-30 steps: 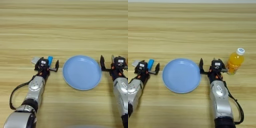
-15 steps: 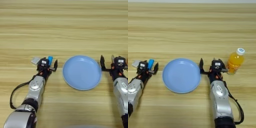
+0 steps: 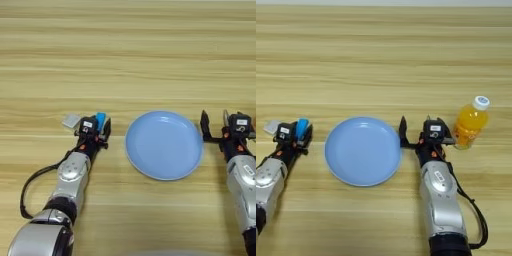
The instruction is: Move the objects on the table
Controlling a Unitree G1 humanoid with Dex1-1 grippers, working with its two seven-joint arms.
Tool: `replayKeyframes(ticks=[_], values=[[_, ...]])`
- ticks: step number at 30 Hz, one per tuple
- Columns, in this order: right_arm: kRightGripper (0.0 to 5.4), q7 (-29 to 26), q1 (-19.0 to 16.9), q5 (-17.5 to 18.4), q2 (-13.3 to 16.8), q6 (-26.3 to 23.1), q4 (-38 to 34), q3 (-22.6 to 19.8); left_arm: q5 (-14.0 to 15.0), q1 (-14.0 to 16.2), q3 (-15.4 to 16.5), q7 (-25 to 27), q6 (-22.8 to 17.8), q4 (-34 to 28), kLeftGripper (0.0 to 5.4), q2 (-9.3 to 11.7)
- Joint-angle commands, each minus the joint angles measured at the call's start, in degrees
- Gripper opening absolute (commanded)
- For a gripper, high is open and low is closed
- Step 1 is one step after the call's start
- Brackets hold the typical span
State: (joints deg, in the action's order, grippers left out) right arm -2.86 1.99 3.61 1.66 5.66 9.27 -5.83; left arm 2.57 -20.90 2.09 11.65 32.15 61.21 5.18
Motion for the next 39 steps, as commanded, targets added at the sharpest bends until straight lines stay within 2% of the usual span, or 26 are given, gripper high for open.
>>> replayKeyframes(ticks=[1,8,23,31,39], values=[[5.4,0.3,0.6,0.4,0.0,-0.3,-0.1,-0.1,-0.8,3.2,-0.2,0.4,-2.9,2.3,2.0,-0.7],[5.4,0.2,0.7,0.4,0.0,-0.4,-0.2,-0.1,-0.5,3.2,0.0,1.0,-2.8,2.3,1.33,-0.7],[5.4,0.1,0.7,0.4,0.1,-0.5,-0.3,-0.1,-0.6,3.4,0.1,0.9,-2.6,0.7,1.3,-1.0],[5.4,0.1,0.6,0.4,0.0,-0.5,-0.3,0.0,-0.3,5.8,-0.7,1.4,-2.7,-8.8,1.3,-1.5],[5.4,0.3,0.6,0.3,-0.1,-0.4,-0.1,0.0,0.1,9.4,-2.3,2.2,-7.0,-22.5,1.3,-2.4]])
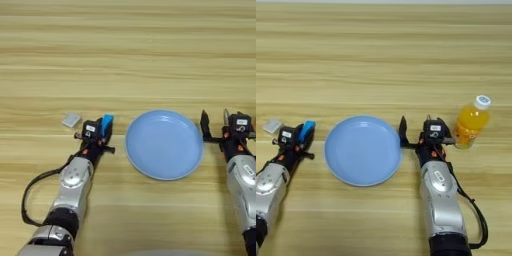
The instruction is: Move the objects on the table
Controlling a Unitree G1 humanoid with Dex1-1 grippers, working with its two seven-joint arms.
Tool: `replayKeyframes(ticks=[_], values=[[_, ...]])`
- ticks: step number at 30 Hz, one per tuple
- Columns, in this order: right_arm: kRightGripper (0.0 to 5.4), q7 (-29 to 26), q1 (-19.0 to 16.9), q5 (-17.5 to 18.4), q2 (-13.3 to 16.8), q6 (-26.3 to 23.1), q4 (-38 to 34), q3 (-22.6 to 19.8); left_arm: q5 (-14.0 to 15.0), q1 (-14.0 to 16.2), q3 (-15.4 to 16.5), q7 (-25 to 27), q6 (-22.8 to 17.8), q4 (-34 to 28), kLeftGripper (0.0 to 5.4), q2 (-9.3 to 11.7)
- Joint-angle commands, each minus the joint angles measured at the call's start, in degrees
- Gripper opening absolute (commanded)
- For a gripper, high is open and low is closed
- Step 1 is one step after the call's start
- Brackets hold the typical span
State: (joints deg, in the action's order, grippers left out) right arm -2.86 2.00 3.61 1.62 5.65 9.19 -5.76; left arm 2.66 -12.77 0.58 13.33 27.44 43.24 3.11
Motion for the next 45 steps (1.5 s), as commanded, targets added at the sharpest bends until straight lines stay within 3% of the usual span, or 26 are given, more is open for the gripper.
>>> replayKeyframes(ticks=[1,14,18,23,30,35,45], values=[[5.4,0.3,0.6,0.3,-0.1,-0.4,-0.1,0.0,-0.1,1.5,-0.9,0.6,-2.8,-5.6,1.3,-0.3],[5.4,0.4,0.2,0.3,-0.3,-0.4,-0.3,0.0,0.0,4.6,-2.0,0.3,-7.5,-16.4,1.3,-0.6],[5.4,0.3,0.3,0.3,-0.2,-0.4,-0.3,-0.1,0.5,5.5,-3.5,1.2,-9.4,-20.5,1.3,-1.8],[5.4,0.4,0.3,0.3,-0.3,-0.3,-0.2,0.0,-0.4,6.7,-7.5,2.2,-11.2,-23.0,1.3,-4.5],[5.4,0.6,-0.1,0.2,-0.4,-0.4,-0.6,0.0,-1.5,8.5,-13.4,3.1,-13.5,-24.7,1.3,-7.4],[5.4,0.7,-0.1,0.2,-0.5,-0.3,-0.6,0.0,-2.2,9.1,-16.7,3.0,-14.4,-25.0,1.3,-7.9],[5.4,0.8,0.0,0.1,-0.6,-0.2,-0.6,0.0,-2.7,8.2,-18.4,2.0,-14.6,-22.5,1.3,-7.7]])
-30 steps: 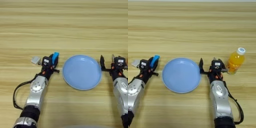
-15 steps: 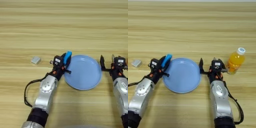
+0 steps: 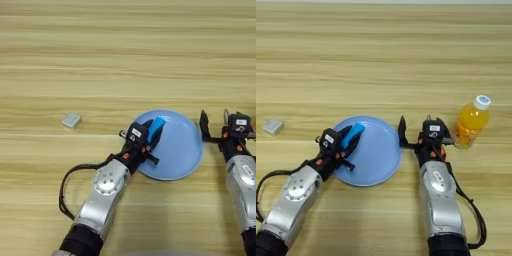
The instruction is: Move the objects on the table
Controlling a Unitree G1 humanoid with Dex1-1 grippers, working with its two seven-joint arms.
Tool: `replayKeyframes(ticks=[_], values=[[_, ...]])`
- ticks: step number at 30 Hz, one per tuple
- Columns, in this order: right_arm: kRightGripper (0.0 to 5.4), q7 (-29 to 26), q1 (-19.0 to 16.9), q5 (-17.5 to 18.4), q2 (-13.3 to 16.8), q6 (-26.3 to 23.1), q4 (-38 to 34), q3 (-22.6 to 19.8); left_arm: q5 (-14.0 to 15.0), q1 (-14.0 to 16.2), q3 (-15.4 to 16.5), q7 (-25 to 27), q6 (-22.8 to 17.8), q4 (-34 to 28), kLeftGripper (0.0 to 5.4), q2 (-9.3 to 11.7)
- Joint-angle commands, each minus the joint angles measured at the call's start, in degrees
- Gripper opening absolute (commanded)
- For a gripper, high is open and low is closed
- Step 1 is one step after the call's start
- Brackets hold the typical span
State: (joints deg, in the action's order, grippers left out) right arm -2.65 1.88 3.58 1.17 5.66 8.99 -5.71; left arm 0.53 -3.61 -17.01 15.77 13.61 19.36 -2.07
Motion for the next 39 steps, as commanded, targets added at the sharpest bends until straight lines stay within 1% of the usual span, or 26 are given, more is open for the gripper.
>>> replayKeyframes(ticks=[1,11,18,20,21,22,23,24,32,36,38,39], values=[[5.4,0.6,0.1,0.1,-0.2,-0.2,-0.3,0.0,-0.8,-1.1,-0.9,-0.5,-0.7,1.6,1.3,-2.5],[5.4,0.7,0.1,0.2,-0.2,-0.2,-0.5,0.0,-1.5,-2.1,-1.6,-1.3,-0.1,4.8,1.3,-2.3],[5.4,0.8,0.0,0.3,0.0,-0.3,-0.5,0.1,-2.0,-2.4,-2.0,-1.8,0.1,5.3,1.3,-2.3],[5.4,0.9,0.0,0.3,-0.1,-0.2,-0.5,0.1,-2.1,-2.5,-2.0,-2.1,0.2,5.5,1.69,-2.2],[5.4,0.9,-0.1,0.3,-0.1,-0.3,-0.6,0.1,-2.2,-2.5,-2.0,-2.2,0.3,5.6,1.69,-2.2],[5.4,0.8,-0.1,0.3,-0.1,-0.3,-0.6,0.2,-2.2,-2.5,-1.9,-2.3,0.3,5.6,1.89,-2.2],[5.4,0.8,-0.1,0.3,-0.1,-0.3,-0.6,0.2,-2.3,-2.4,-1.9,-2.3,0.3,5.6,1.95,-2.2],[5.4,0.9,-0.1,0.3,-0.1,-0.3,-0.6,0.2,-2.3,-2.4,-1.9,-2.4,0.3,5.6,2.24,-2.2],[5.4,1.0,-0.2,0.2,-0.2,-0.2,-0.4,0.3,-2.4,-2.2,-1.5,-2.6,0.7,5.0,3.1,-2.2],[5.4,1.0,-0.4,-0.4,0.0,0.1,-0.6,0.8,-1.8,-1.9,-1.1,-2.7,1.5,4.1,3.51,-2.3],[5.4,1.1,-0.5,-0.5,0.0,0.1,-0.7,0.9,-1.4,-1.7,-0.9,-2.6,1.9,3.2,3.8,-2.3],[5.4,1.1,-0.6,-0.4,0.1,0.1,-0.8,0.9,-1.3,-1.6,-0.8,-2.6,2.1,2.8,3.85,-2.2]])
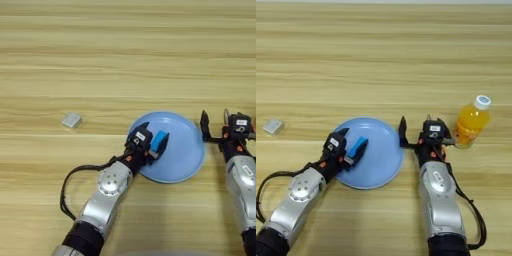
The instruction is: Move the objects on the table
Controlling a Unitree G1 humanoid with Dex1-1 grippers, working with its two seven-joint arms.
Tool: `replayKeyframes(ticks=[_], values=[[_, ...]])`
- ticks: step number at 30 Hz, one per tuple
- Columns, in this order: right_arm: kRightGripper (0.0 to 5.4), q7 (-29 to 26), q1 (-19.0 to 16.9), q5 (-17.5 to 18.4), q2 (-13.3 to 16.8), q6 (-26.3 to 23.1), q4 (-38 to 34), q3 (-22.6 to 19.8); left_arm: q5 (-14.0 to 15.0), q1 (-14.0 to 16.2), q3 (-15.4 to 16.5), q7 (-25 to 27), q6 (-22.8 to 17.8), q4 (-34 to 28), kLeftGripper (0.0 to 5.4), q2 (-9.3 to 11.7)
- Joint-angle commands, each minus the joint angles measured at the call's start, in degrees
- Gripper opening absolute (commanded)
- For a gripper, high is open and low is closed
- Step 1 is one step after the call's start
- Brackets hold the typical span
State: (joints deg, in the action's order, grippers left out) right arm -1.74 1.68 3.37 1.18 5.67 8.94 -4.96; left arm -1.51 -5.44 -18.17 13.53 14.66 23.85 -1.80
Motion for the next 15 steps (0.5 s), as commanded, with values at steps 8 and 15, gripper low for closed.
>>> replayKeyframes(ticks=[8,15], values=[[5.4,0.1,-0.4,0.0,0.2,-0.1,-0.8,0.1,3.0,-0.5,3.9,-1.8,3.9,-2.2,4.77,-2.1],[5.4,0.2,-0.4,-0.5,0.3,0.1,-0.9,0.4,3.7,-1.8,9.2,-3.7,5.7,-0.9,5.36,-0.8]])
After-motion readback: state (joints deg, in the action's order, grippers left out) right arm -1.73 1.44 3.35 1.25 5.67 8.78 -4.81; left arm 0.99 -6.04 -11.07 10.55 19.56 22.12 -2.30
